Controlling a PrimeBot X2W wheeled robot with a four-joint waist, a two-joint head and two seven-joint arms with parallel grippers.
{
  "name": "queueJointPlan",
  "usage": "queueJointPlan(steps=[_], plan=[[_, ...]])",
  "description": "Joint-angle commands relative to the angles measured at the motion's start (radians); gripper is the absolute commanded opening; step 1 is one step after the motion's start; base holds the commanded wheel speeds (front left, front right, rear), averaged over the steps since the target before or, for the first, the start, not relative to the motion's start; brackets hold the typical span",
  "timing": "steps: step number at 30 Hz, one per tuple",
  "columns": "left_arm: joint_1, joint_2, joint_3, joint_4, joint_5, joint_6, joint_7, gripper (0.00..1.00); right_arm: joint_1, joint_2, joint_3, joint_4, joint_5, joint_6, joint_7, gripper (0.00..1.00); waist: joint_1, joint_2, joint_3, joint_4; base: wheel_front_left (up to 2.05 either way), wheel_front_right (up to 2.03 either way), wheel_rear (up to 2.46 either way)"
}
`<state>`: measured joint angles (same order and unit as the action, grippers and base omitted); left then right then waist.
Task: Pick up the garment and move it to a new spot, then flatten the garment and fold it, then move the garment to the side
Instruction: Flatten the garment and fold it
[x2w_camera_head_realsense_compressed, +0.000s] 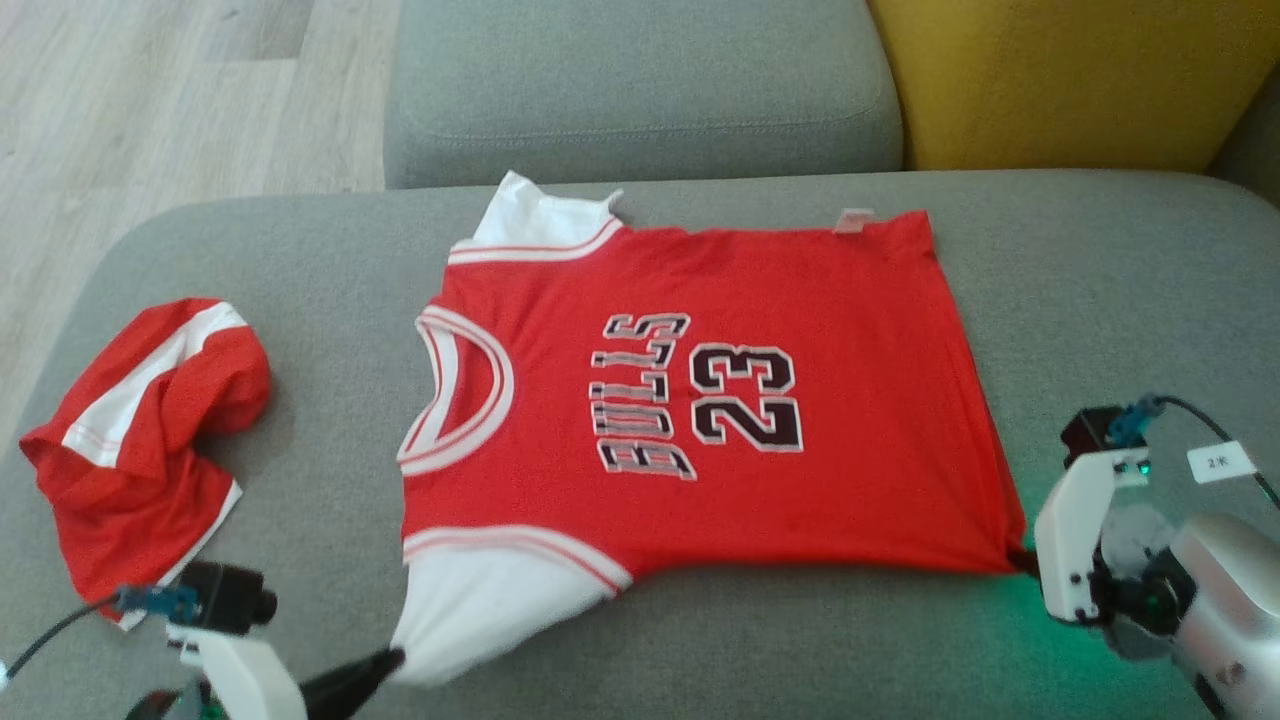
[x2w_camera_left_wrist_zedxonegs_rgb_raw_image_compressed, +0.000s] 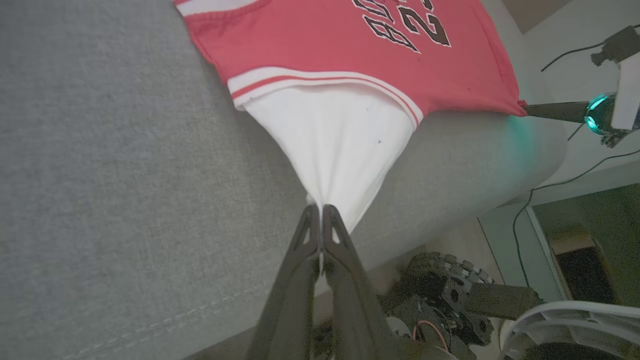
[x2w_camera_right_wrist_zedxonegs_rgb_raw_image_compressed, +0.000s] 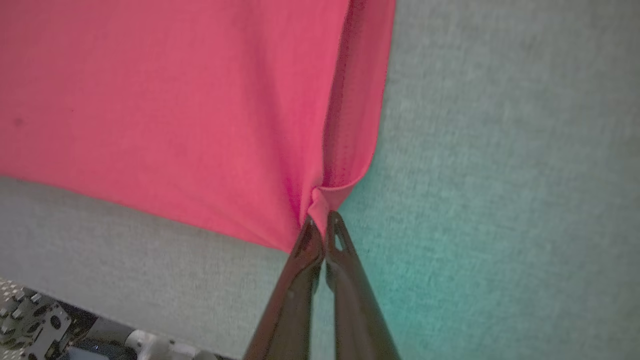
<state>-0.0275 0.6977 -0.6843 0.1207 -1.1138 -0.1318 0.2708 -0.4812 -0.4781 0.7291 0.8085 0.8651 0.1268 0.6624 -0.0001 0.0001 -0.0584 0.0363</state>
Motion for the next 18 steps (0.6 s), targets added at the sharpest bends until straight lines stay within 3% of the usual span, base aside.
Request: queueJointPlan(steps=[1, 8, 18], plan=[[-0.035, 0.058, 0.045, -0.036, -0.020, 0.001, 0.010, 0.00, 0.007, -0.040, 0.009, -0.035, 0.022, 0.004, 0.023, 0.00, 0.0001, -0.0001, -0.004, -0.003, 0.00, 0.00, 0.00], [-0.022, 0.112, 0.078, -0.120, -0.071, 0.008, 0.031, 0.00, 0.015, -0.087, -0.006, -0.118, 0.065, 0.004, 0.060, 0.00, 0.0001, -0.0001, -0.004, -0.013, 0.00, 0.00, 0.00], [-0.099, 0.105, 0.112, -0.152, -0.063, 0.026, 0.025, 0.00, -0.036, -0.053, -0.066, -0.130, 0.055, 0.004, 0.019, 0.00, 0.0001, -0.0001, 0.021, -0.023, 0.00, 0.00, 0.00]])
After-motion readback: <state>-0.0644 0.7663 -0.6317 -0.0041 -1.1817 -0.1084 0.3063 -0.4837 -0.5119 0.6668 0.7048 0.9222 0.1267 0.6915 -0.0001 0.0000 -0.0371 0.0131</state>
